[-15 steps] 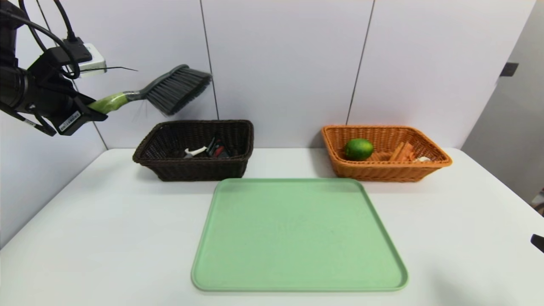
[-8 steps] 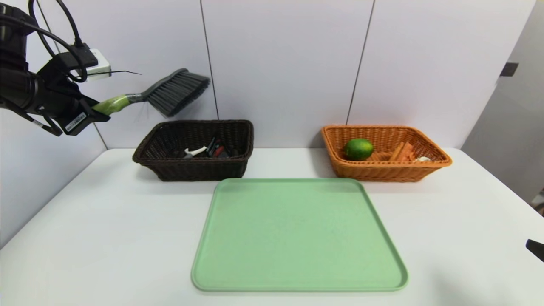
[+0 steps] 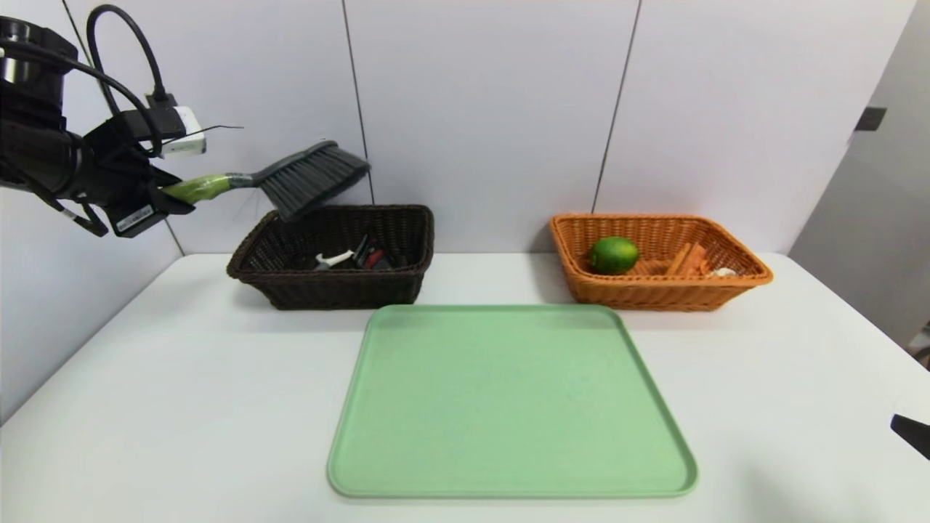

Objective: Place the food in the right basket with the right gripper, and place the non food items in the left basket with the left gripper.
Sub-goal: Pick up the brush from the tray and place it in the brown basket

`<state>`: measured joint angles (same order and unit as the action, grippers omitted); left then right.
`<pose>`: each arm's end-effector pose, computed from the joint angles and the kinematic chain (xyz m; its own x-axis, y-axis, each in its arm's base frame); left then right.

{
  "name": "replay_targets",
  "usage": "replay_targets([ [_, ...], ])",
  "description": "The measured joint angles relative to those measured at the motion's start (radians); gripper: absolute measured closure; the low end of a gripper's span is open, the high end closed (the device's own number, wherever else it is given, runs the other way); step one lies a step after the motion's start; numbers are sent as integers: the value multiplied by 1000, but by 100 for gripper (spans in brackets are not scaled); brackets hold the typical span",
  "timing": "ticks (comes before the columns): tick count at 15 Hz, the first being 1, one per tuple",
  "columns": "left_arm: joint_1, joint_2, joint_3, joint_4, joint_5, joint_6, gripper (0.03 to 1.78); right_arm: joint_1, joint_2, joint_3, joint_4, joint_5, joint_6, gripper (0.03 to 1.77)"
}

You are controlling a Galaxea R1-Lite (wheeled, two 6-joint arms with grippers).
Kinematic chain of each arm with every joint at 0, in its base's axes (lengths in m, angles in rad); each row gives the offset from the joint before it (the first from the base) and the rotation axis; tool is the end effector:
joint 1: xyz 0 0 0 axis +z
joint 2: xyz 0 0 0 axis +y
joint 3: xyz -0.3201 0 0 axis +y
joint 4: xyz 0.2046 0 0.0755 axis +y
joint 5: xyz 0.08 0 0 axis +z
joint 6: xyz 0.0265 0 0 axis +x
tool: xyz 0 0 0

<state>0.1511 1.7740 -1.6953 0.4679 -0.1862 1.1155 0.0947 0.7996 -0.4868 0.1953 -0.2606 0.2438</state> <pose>0.3617 0.0501 0.3176 0.8578 -0.0566 -0.5108 0.4652 0.5079 0.7250 0.0873 0.0014 0.1870 0.8648 -0.1767 -0.4701 0.2457 0.9652 0.0892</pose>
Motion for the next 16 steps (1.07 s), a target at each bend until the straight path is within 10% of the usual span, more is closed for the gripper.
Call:
replay_targets([
  [7,15,64,-7,-54,-11,270,139,0,1,9,1,-2,0,10],
  [16,14,153,-51,-42,-184,408,139,-1,-1,30,2,-4,0,10],
])
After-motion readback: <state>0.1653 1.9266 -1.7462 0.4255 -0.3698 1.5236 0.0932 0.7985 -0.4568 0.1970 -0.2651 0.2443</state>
